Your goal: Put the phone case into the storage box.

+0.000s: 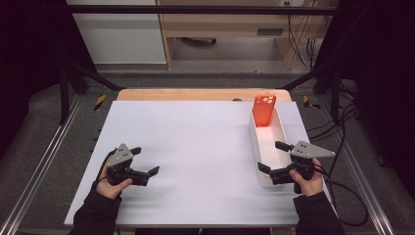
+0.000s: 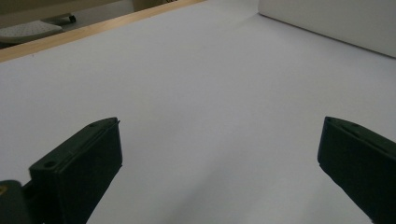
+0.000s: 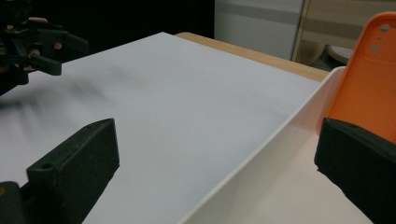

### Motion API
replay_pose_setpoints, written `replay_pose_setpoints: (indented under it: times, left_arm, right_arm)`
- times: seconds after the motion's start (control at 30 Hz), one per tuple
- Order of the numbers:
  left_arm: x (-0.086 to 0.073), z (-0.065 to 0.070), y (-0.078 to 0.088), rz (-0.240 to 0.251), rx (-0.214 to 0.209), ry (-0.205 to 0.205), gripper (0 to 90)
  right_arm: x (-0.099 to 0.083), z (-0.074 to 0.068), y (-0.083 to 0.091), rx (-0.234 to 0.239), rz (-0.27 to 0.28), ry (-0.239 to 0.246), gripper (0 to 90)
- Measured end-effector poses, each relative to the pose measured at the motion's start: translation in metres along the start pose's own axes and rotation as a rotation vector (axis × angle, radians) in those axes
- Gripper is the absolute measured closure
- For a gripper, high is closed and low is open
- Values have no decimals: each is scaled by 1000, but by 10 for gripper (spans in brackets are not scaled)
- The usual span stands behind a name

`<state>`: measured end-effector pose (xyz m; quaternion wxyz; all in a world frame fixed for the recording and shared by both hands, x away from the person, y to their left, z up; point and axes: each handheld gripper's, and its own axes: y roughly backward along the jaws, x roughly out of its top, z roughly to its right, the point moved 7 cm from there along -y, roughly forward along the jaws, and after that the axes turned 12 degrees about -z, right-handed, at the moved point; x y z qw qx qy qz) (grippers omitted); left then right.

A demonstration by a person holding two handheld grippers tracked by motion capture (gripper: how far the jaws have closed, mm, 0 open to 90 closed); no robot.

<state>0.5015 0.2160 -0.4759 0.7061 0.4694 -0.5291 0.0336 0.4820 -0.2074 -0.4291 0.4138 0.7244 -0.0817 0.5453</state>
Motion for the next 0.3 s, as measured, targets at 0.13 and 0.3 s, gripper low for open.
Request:
replay_pose_setpoints:
  times: [0.13, 0.3]
  left_arm:
    - [1, 2, 1, 5, -3, -3, 0]
    - [2, 2, 3, 18, -4, -6, 0]
  right_arm:
    - [-7, 4, 5, -8, 28, -24, 5]
    - [-13, 7, 10, -19, 43, -27, 4]
